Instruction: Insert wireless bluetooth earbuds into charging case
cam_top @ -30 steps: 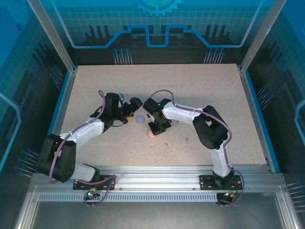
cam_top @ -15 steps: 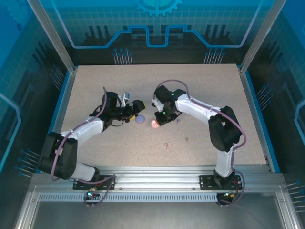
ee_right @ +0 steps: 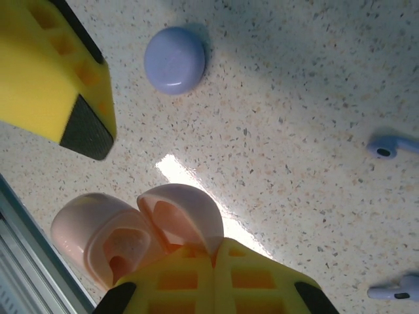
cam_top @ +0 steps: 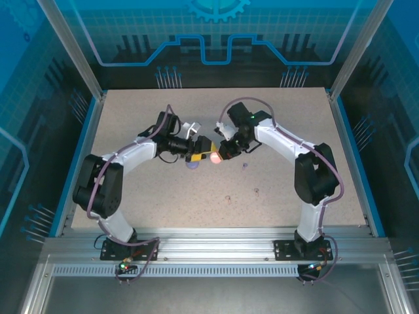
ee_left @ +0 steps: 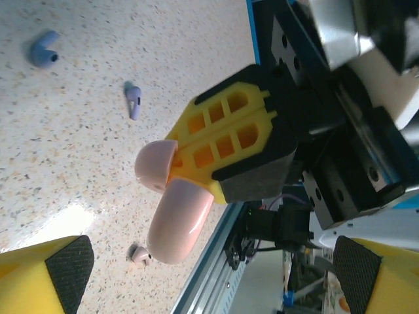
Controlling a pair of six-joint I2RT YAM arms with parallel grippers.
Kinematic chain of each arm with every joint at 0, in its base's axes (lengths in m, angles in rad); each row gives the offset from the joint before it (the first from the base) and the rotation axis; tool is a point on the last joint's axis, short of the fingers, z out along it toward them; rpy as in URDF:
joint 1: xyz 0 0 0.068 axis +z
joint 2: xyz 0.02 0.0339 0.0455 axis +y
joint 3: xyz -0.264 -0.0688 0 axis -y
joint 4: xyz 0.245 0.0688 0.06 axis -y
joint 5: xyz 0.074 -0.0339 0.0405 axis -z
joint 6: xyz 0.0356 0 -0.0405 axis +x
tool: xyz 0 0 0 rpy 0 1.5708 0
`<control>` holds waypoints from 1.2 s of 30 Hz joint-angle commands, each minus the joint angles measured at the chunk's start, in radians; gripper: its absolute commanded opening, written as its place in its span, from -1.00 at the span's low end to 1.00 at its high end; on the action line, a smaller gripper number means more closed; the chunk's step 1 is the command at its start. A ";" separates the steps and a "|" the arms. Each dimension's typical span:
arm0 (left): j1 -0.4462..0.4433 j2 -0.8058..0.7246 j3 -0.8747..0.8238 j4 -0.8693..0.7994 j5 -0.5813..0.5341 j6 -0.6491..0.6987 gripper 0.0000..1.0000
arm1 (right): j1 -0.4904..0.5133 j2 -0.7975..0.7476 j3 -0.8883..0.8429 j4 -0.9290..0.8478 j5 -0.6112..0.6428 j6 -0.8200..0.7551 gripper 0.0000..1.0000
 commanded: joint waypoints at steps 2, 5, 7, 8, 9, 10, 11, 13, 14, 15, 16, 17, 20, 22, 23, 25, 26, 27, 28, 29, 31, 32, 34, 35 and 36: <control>-0.005 0.043 0.067 -0.189 0.126 0.162 0.92 | -0.005 0.001 0.044 -0.020 -0.080 -0.051 -1.00; -0.005 0.044 0.078 -0.199 0.148 0.171 0.80 | -0.008 -0.004 0.040 -0.021 -0.095 -0.064 -1.00; -0.005 0.047 0.084 -0.201 0.164 0.171 0.70 | -0.007 -0.009 0.038 -0.020 -0.099 -0.069 -1.00; -0.005 0.048 0.090 -0.205 0.171 0.176 0.63 | -0.009 -0.010 0.038 -0.023 -0.102 -0.074 -1.00; -0.005 0.051 0.096 -0.219 0.176 0.184 0.57 | -0.008 -0.012 0.037 -0.023 -0.105 -0.077 -1.00; -0.005 0.056 0.105 -0.234 0.183 0.195 0.52 | -0.007 -0.013 0.038 -0.026 -0.109 -0.083 -1.00; -0.007 0.059 0.115 -0.256 0.187 0.209 0.48 | -0.008 -0.017 0.039 -0.028 -0.113 -0.086 -1.00; -0.007 0.073 0.141 -0.309 0.190 0.243 0.42 | -0.008 -0.022 0.037 -0.030 -0.117 -0.095 -1.00; -0.007 0.078 0.150 -0.330 0.189 0.255 0.40 | -0.008 -0.023 0.038 -0.031 -0.119 -0.097 -1.00; -0.007 0.086 0.158 -0.341 0.192 0.262 0.38 | -0.008 -0.024 0.038 -0.031 -0.122 -0.097 -1.00; -0.008 0.090 0.165 -0.350 0.191 0.268 0.37 | -0.007 -0.027 0.037 -0.031 -0.124 -0.098 -1.00; -0.009 0.095 0.169 -0.357 0.185 0.272 0.36 | -0.007 -0.028 0.036 -0.030 -0.128 -0.097 -1.00; -0.010 0.111 0.181 -0.370 0.175 0.279 0.37 | -0.004 -0.032 0.030 -0.025 -0.124 -0.096 -1.00; -0.009 0.123 0.187 -0.368 0.167 0.279 0.35 | -0.003 -0.034 0.026 -0.023 -0.123 -0.094 -1.00; -0.010 0.130 0.189 -0.368 0.167 0.279 0.34 | -0.001 -0.034 0.026 -0.022 -0.123 -0.095 -1.00; -0.011 0.140 0.198 -0.370 0.168 0.275 0.28 | 0.000 -0.034 0.025 -0.022 -0.122 -0.094 -1.00; -0.011 0.144 0.202 -0.373 0.169 0.277 0.25 | -0.001 -0.035 0.024 -0.022 -0.121 -0.095 -1.00; -0.011 0.147 0.205 -0.373 0.170 0.276 0.21 | -0.001 -0.032 0.025 -0.022 -0.122 -0.094 -1.00; -0.011 0.150 0.208 -0.372 0.170 0.277 0.19 | -0.001 -0.032 0.025 -0.022 -0.122 -0.094 -1.00; -0.013 0.153 0.212 -0.373 0.169 0.278 0.15 | 0.000 -0.032 0.026 -0.021 -0.124 -0.093 -1.00; -0.014 0.163 0.224 -0.390 0.169 0.288 0.09 | 0.000 -0.033 0.026 -0.019 -0.125 -0.094 -1.00; -0.016 0.169 0.231 -0.400 0.167 0.294 0.08 | 0.000 -0.033 0.026 -0.019 -0.125 -0.093 -1.00; -0.020 0.179 0.243 -0.425 0.167 0.312 0.02 | 0.001 -0.035 0.024 -0.019 -0.124 -0.093 -1.00; -0.022 0.182 0.246 -0.432 0.166 0.316 0.01 | 0.001 -0.037 0.024 -0.019 -0.125 -0.094 -1.00; -0.023 0.183 0.244 -0.431 0.163 0.319 0.01 | 0.001 -0.039 0.023 -0.019 -0.125 -0.094 -1.00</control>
